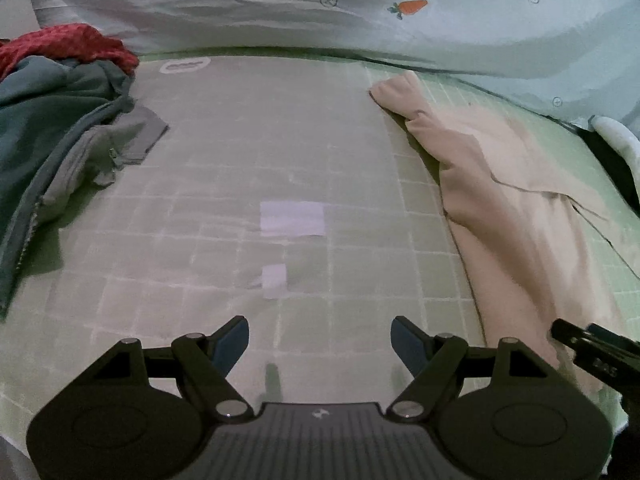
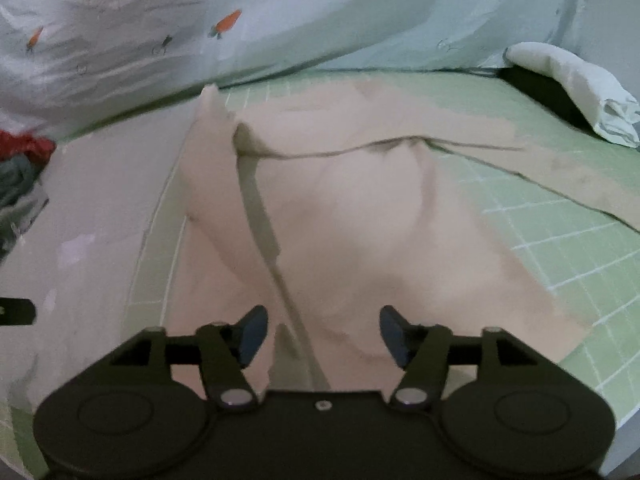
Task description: Fold clothes
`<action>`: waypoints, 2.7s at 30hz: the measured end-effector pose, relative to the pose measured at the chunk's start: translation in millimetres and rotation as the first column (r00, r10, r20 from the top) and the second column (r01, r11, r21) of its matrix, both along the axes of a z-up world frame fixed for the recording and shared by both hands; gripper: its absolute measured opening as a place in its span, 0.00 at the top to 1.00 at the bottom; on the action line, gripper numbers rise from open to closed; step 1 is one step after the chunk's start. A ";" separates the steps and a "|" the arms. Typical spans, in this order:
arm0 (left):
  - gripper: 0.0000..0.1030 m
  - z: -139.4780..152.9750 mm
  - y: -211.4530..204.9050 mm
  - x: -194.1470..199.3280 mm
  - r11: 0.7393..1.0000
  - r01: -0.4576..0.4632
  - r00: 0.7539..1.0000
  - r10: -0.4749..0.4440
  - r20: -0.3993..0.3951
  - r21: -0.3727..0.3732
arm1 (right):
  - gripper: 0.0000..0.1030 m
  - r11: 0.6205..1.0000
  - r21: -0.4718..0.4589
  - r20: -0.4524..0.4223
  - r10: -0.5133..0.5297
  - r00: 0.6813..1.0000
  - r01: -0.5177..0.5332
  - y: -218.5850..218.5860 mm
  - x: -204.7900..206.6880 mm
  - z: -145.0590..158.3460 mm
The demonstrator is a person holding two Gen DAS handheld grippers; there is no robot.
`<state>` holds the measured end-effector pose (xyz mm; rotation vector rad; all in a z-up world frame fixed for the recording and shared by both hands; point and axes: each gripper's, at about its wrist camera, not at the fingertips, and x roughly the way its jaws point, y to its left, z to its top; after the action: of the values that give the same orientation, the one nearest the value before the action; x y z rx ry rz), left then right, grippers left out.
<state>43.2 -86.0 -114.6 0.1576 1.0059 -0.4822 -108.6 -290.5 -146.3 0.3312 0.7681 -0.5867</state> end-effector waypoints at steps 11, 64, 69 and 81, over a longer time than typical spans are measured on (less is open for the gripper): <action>0.23 3.5 -72.1 -4.4 0.999 -0.045 0.999 0.045 -0.005 0.000 | 0.28 0.999 -0.020 -0.002 0.029 1.000 -0.029 -74.1 -18.2 19.4; 0.00 -54.9 -174.2 75.0 0.966 -0.182 0.979 0.195 -0.054 0.185 | 0.61 0.975 0.022 0.122 -0.224 0.967 0.223 -380.2 27.8 24.8; 0.00 -55.3 -174.7 75.0 0.965 -0.181 0.979 0.194 -0.055 0.188 | 0.54 0.985 0.087 0.055 -0.155 0.986 0.149 -357.1 38.7 -9.7; 0.00 -54.7 -174.5 73.3 0.965 -0.179 0.980 0.193 -0.054 0.192 | 0.97 0.999 0.011 0.068 -0.035 0.997 0.034 -355.1 55.1 1.4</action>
<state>116.5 -260.4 -169.3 0.2114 1.1253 -0.2226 -53.5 -645.6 -144.9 0.3724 0.7004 -0.6016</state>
